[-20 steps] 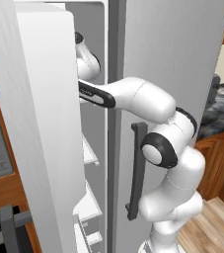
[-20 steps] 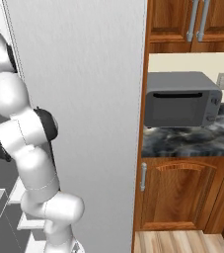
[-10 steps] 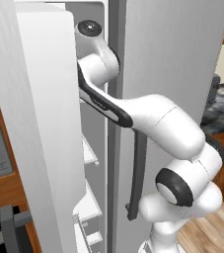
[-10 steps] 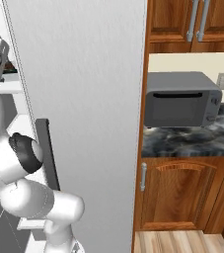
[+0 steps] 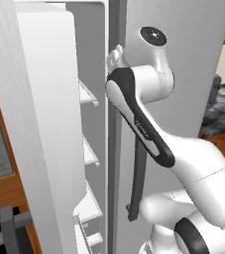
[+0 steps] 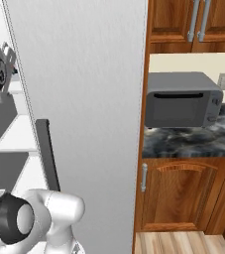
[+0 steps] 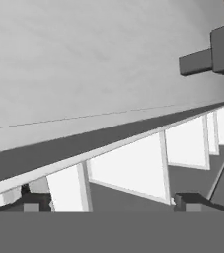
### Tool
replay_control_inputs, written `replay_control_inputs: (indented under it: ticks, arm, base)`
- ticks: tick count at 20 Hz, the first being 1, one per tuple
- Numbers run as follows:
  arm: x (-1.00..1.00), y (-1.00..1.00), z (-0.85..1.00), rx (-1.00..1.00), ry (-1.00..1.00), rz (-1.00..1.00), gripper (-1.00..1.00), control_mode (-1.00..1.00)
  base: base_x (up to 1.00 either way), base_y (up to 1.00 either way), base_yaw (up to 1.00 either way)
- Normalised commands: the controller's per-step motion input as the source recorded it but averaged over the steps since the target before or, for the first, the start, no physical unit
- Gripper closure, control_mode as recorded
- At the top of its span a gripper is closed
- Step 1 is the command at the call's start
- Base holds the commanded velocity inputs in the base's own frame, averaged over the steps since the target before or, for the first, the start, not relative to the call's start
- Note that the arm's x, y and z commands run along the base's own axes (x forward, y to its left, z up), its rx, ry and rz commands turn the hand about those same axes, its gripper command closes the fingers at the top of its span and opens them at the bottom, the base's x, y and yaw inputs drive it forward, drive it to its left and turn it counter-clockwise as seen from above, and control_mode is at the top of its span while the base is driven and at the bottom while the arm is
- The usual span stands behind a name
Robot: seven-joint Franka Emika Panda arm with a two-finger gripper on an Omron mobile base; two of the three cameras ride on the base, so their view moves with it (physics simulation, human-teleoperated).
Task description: Take the eggplant and sweet potato out of the freezer and place them in the tupperware container on the counter. Then put the tupperware containing the vegetables back in the freezer.
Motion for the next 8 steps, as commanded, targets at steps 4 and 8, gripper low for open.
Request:
replay_control_inputs:
  ticks: [4, 8]
  arm:
    - [-1.00, -0.87, 0.00, 0.00, 0.00, 0.06, -1.00, -1.00]
    - [-0.98, -0.88, -0.01, -0.05, 0.00, 0.01, -1.00, -1.00]
  base:
    - [0.00, 0.00, 0.00]
    - [0.00, 0.00, 0.00]
